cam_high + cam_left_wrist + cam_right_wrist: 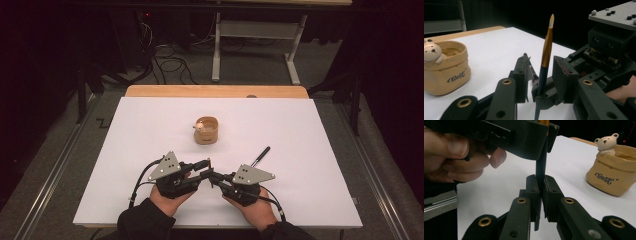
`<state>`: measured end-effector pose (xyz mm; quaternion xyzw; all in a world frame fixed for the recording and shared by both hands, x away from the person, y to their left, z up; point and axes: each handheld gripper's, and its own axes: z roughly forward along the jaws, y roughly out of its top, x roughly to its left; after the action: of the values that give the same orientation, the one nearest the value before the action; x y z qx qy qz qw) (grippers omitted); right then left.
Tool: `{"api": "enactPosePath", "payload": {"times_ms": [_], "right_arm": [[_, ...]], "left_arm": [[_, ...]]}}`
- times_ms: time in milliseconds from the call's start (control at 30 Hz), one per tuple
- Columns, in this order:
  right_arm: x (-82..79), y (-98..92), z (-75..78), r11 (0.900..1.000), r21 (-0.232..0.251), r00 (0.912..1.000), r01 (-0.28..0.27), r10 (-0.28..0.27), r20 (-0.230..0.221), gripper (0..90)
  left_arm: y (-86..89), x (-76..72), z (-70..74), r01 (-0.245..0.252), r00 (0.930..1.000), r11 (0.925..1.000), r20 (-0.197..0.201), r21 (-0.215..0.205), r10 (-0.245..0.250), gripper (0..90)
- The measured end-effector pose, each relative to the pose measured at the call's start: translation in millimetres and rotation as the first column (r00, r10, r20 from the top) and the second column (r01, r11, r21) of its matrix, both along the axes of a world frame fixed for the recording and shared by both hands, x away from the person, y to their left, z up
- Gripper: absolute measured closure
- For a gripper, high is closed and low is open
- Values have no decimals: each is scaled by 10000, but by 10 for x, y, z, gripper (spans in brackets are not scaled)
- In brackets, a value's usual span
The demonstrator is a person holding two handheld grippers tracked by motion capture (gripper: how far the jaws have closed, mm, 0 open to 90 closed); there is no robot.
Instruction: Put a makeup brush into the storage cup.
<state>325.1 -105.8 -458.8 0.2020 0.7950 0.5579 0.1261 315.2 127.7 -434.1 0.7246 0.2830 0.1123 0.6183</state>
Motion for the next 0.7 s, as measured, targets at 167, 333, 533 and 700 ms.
{"api": "enactPosePath", "payload": {"times_ms": [167,333,533,700], "right_arm": [[-5,7,-3,10000,59,10000,-62,62,-54,852],[-8,18,-9,9999,73,9999,-120,120,-27,852],[-10,16,-8,9999,43,9999,-109,109,2,851],[-18,20,-7,10000,11,9999,-56,56,152,843]], "left_arm": [[-9,-5,-12,45,10000,10000,-5,-15,-45,707],[-13,-11,-19,44,10000,10000,-9,-36,-44,776],[-11,-19,-23,56,9998,10000,165,-34,-56,831],[-12,-23,-20,10,9998,10000,197,-34,-9,834]]}}
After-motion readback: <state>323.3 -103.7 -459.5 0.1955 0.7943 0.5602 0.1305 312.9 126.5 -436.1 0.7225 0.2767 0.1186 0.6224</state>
